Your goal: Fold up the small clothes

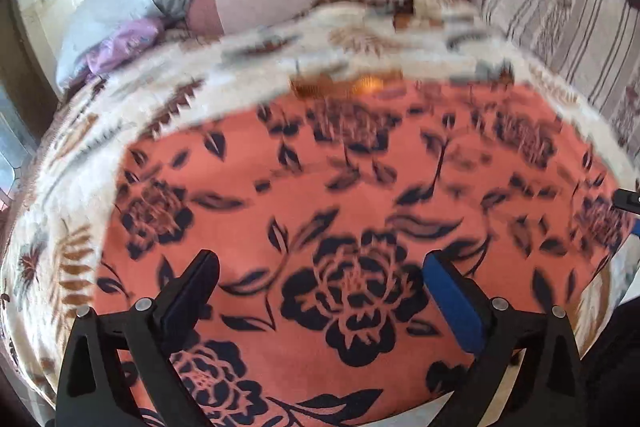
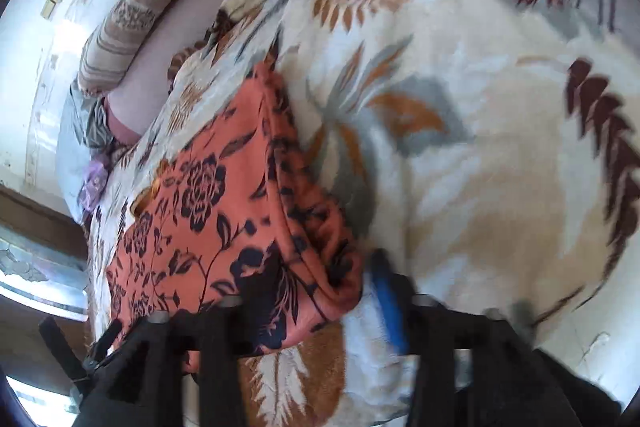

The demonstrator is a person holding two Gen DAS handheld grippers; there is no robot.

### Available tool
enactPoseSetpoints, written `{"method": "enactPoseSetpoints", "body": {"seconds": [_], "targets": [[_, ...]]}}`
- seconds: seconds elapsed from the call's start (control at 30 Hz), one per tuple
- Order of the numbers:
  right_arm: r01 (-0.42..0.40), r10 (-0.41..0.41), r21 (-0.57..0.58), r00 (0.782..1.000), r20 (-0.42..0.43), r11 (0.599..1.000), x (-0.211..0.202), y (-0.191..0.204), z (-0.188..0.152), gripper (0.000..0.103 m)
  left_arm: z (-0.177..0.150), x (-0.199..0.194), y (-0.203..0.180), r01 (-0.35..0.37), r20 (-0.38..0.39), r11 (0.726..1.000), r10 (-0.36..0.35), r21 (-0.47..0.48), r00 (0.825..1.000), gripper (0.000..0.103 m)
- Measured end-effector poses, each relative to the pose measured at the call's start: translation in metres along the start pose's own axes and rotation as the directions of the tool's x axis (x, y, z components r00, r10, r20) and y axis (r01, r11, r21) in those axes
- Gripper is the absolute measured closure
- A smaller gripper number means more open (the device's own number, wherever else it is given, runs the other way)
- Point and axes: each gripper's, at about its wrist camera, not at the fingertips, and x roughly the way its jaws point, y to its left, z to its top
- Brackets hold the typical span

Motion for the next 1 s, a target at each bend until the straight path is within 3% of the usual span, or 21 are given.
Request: {"method": "enactPoseSetpoints", "body": {"seconds": [0.07, 0.1, 0.13, 0.17, 0.2, 0.23, 0.37, 0.43, 0.47, 0.5, 0.57, 0.63, 0.67, 0.73, 0.8, 0.87, 1.0], "targets": [[-0.015, 0.016, -0.018, 0.998, 0.061, 1.0, -0.015, 0.001, 0.015, 0.032, 0.001, -0.007, -0.002, 0.006, 0.051, 1.0, -0.006, 0.009, 0.999, 0.001], [-0.042, 0.043, -0.022, 0.996, 0.074, 0.999, -0.017, 0.0, 0.024, 0.032, -0.002, 0.002, -0.006, -0.01, 0.01, 0.999, 0.01, 0.031, 1.0, 0.001], [-0.08, 0.081, -0.024, 0.995, 0.065, 0.997, -0.013, 0.001, 0.037, 0.032, -0.008, 0.023, -0.011, -0.006, -0.087, 0.998, 0.012, 0.063, 0.996, 0.001], [-0.107, 0.108, -0.032, 0.994, 0.034, 0.994, -0.002, 0.004, 0.047, 0.032, -0.016, 0.035, -0.01, 0.007, -0.109, 0.999, -0.002, 0.045, 0.994, 0.0], [-0.131, 0.131, -0.047, 0.991, 0.004, 0.99, 0.01, 0.005, 0.056, 0.033, -0.02, 0.031, -0.007, 0.015, -0.054, 1.0, -0.014, 0.026, 0.998, 0.0], [-0.142, 0.14, -0.078, 0.99, -0.027, 0.987, 0.026, 0.013, 0.071, 0.033, -0.021, 0.029, -0.008, 0.006, -0.054, 0.999, -0.003, 0.044, 0.999, 0.0], [-0.131, 0.109, -0.156, 0.983, -0.146, 0.979, 0.092, 0.036, 0.111, 0.033, -0.019, 0.028, -0.008, 0.004, -0.075, 0.999, -0.001, 0.034, 0.997, 0.0], [-0.121, 0.092, -0.164, 0.98, -0.174, 0.979, 0.11, 0.045, 0.125, 0.05, -0.018, 0.028, -0.008, 0.003, -0.08, 0.999, 0.0, 0.033, 0.997, 0.0], [-0.139, 0.102, -0.179, 0.974, -0.204, 0.974, 0.113, 0.052, 0.127, 0.091, -0.019, 0.028, -0.008, 0.004, -0.081, 0.999, -0.001, 0.033, 0.997, 0.0], [-0.138, 0.087, -0.24, 0.973, -0.212, 0.961, 0.108, 0.069, 0.128, 0.09, -0.02, 0.027, -0.007, 0.007, -0.083, 1.0, -0.004, 0.029, 0.997, 0.0], [-0.054, 0.01, -0.346, 0.992, -0.127, 0.937, 0.097, 0.089, 0.125, 0.091, -0.019, 0.027, -0.007, 0.007, -0.082, 1.0, -0.005, 0.027, 0.997, 0.0], [-0.001, -0.04, -0.248, 0.987, -0.159, 0.969, 0.12, 0.066, 0.131, 0.089, -0.018, 0.029, -0.008, 0.004, -0.078, 1.0, -0.002, 0.028, 0.997, 0.0], [0.0, -0.034, -0.199, 0.985, -0.166, 0.98, 0.129, 0.056, 0.133, 0.08, -0.018, 0.029, -0.008, 0.003, -0.081, 1.0, -0.001, 0.027, 0.997, 0.0], [-0.031, 0.006, -0.179, 0.991, -0.134, 0.983, 0.12, 0.053, 0.13, 0.073, -0.017, 0.029, -0.006, 0.011, -0.088, 1.0, -0.009, 0.023, 0.996, 0.0], [0.03, -0.044, -0.205, 0.997, -0.061, 0.978, 0.093, 0.058, 0.126, 0.036, -0.016, 0.03, -0.006, 0.013, -0.09, 1.0, -0.011, 0.022, 0.996, 0.0], [0.019, -0.013, -0.166, 0.999, 0.034, 0.986, 0.055, 0.059, 0.117, 0.032, -0.016, 0.03, -0.006, 0.011, -0.089, 1.0, -0.009, 0.021, 0.996, 0.0], [-0.185, 0.186, -0.123, 0.983, -0.001, 0.975, -0.005, 0.055, 0.068, 0.032, -0.016, 0.03, -0.006, 0.009, -0.089, 1.0, -0.007, 0.018, 0.996, 0.0]]}}
